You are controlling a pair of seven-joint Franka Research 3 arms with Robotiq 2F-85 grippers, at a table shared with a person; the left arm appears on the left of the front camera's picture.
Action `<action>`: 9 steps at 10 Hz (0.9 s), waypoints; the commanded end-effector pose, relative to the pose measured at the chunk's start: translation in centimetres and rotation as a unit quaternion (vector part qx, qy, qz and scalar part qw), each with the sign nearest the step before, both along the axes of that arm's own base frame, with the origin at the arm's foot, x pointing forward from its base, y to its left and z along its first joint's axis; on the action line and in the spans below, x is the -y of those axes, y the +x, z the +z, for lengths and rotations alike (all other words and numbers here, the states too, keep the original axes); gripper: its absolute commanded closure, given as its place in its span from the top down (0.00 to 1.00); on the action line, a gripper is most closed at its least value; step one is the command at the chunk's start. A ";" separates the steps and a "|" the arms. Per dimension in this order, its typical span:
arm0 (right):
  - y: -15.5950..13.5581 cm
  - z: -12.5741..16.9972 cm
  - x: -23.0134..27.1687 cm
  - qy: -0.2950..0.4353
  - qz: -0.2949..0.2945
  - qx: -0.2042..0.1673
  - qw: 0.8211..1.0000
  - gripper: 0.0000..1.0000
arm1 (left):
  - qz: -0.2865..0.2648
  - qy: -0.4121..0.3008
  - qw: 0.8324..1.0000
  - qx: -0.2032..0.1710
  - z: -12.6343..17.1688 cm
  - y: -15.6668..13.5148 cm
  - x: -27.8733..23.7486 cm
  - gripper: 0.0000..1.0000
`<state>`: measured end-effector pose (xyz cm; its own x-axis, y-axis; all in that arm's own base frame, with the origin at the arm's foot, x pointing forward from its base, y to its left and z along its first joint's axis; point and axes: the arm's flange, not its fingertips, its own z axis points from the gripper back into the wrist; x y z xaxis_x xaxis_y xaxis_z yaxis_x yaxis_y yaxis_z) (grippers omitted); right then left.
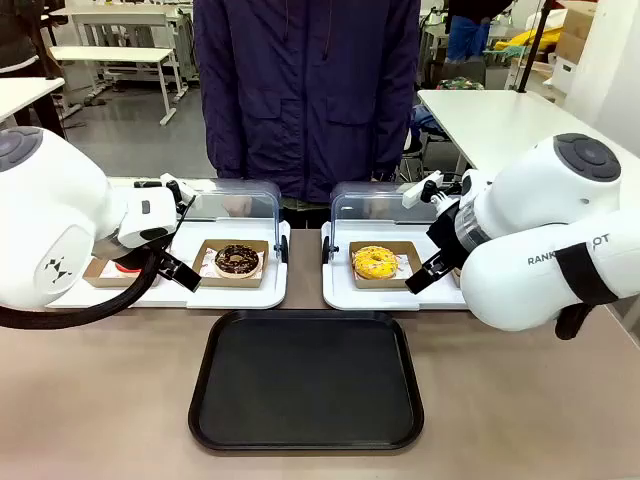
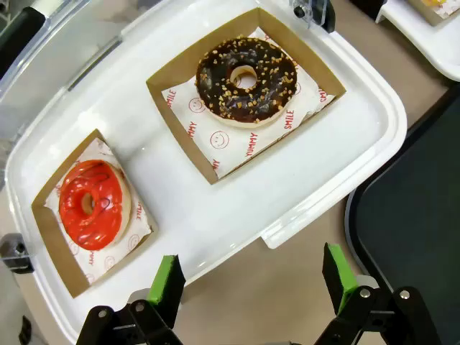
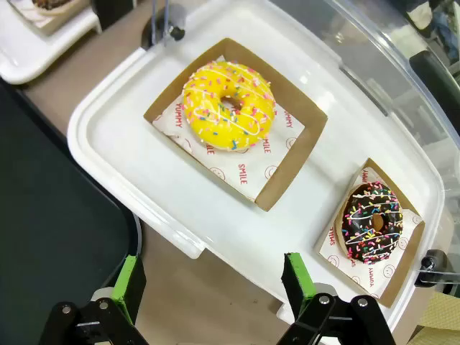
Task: Move the third donut from the left to the tray.
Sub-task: Pick up the Paper togo box containing the Donut indicated by the person and place it on the Handle tray.
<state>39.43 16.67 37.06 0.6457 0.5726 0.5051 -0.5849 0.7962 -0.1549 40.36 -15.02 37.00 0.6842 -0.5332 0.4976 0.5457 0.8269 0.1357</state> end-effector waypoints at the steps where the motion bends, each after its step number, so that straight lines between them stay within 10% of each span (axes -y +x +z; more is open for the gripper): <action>1: 0.0 0.0 0.0 0.000 0.000 0.000 1.000 1.00 | 0.000 0.000 1.000 0.000 0.0 0.0 0.0 1.00; 9: 0.0 0.0 0.0 0.000 0.000 0.000 1.000 1.00 | 0.000 0.000 1.000 0.000 0.0 0.0 0.0 1.00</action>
